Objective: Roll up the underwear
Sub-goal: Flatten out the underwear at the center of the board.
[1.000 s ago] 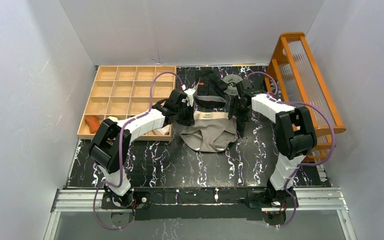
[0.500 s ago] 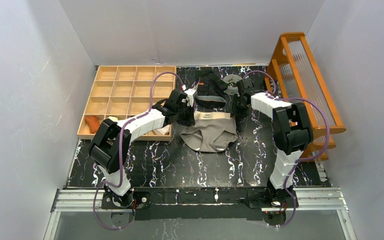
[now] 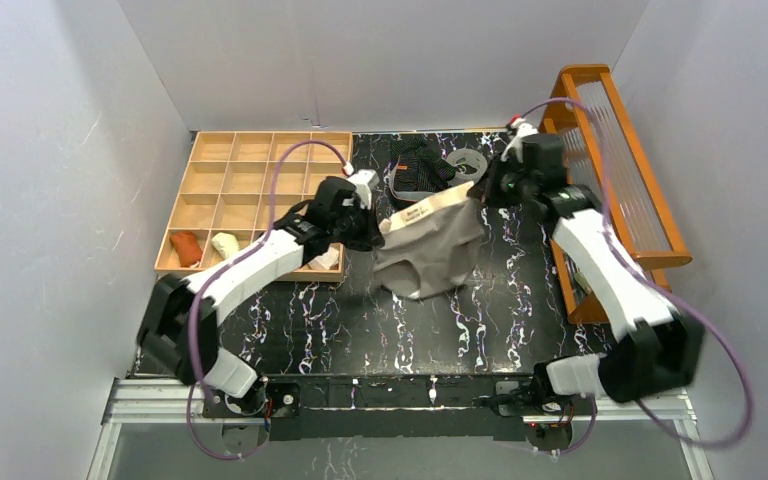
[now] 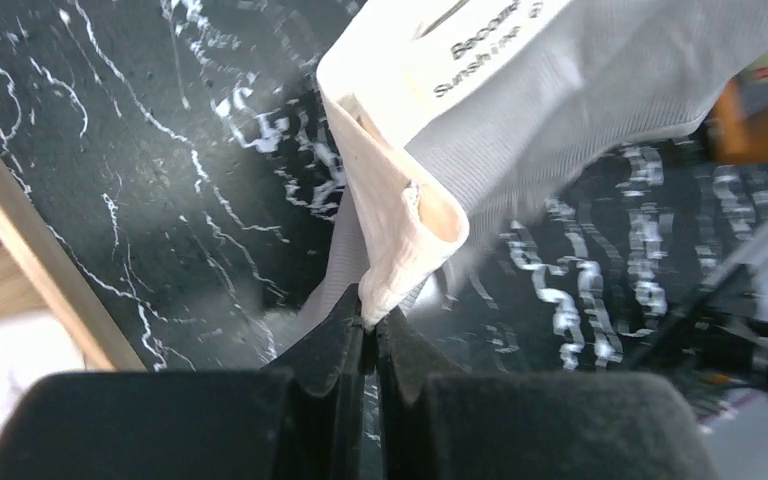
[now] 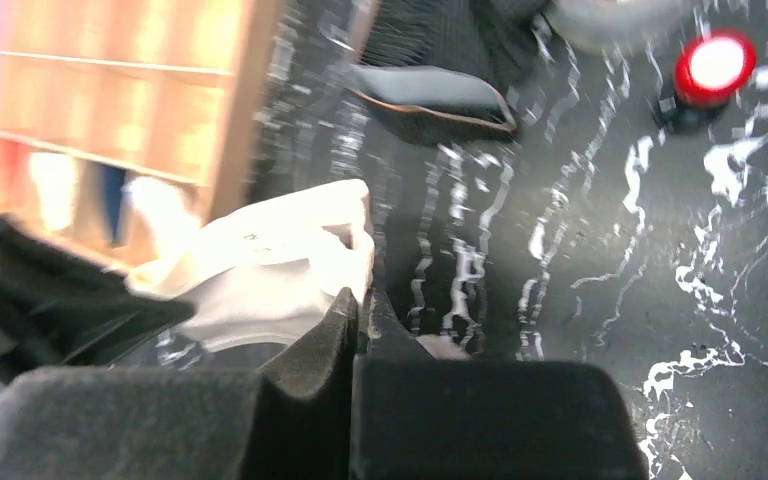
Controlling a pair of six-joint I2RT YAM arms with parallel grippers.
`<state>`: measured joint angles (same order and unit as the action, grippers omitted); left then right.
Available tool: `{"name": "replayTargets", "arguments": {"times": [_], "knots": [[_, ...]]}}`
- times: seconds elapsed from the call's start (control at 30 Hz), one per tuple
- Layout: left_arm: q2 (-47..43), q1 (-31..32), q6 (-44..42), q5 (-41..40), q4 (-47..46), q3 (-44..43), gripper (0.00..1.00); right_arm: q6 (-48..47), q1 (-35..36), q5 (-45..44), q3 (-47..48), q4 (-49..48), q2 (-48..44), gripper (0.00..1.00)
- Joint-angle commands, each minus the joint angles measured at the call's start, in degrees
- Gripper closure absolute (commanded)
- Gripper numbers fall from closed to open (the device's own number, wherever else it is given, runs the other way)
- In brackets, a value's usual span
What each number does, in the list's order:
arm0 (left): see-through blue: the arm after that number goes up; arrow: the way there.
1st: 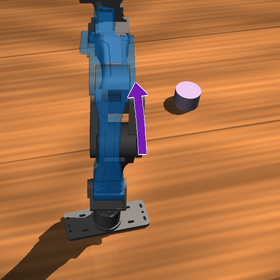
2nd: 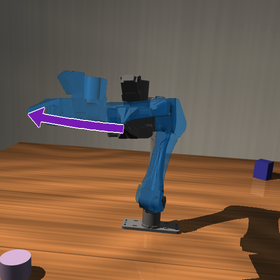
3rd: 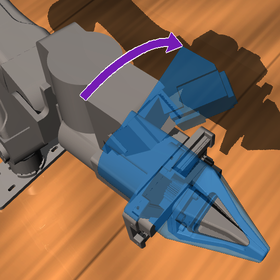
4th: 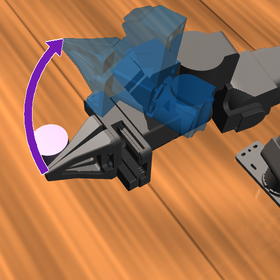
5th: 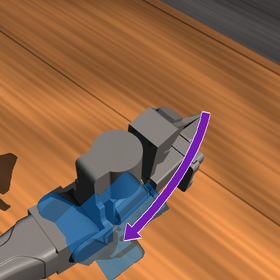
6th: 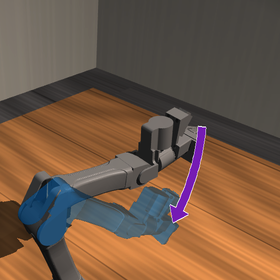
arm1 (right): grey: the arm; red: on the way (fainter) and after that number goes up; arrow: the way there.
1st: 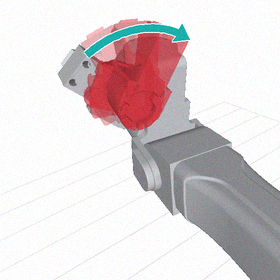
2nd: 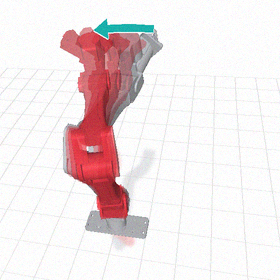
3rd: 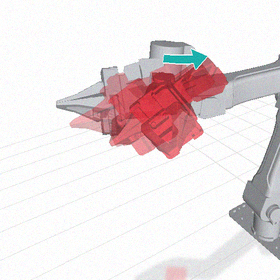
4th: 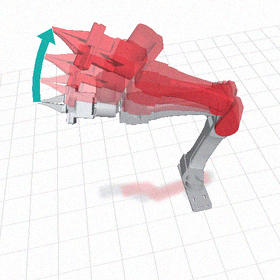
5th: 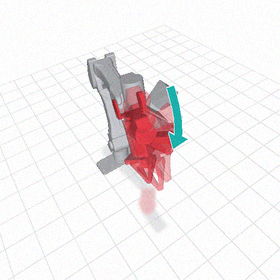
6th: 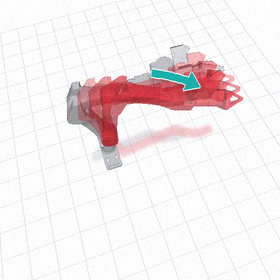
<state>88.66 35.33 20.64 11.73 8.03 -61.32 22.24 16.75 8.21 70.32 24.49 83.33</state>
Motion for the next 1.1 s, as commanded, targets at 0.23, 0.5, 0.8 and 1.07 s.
{"name": "replayTargets", "arguments": {"times": [0.23,0.5,0.8,1.07], "knots": [[-29.4,9.4,14.7,-4.8,27.4,-5.5,0.9,3.1,0.1,15.0,2.3,17.8,-26.9,0.99],[-4.1,9.0,6.4,-20.8,17.6,-3.5,0.47,1.5,0.2,-19.5,-5.4,8.3,-2.8,0.99],[-4.9,8.9,5.0,-13.7,6.1,3.4,0.36,1.3,0.2,-22.1,-5.9,7.2,-2.8,0.98],[7.5,7.2,7.3,-13.4,-1.2,-2.2,0.36,1.2,0.2,-21.8,-5.9,7.6,-1.0,0.98]]}}
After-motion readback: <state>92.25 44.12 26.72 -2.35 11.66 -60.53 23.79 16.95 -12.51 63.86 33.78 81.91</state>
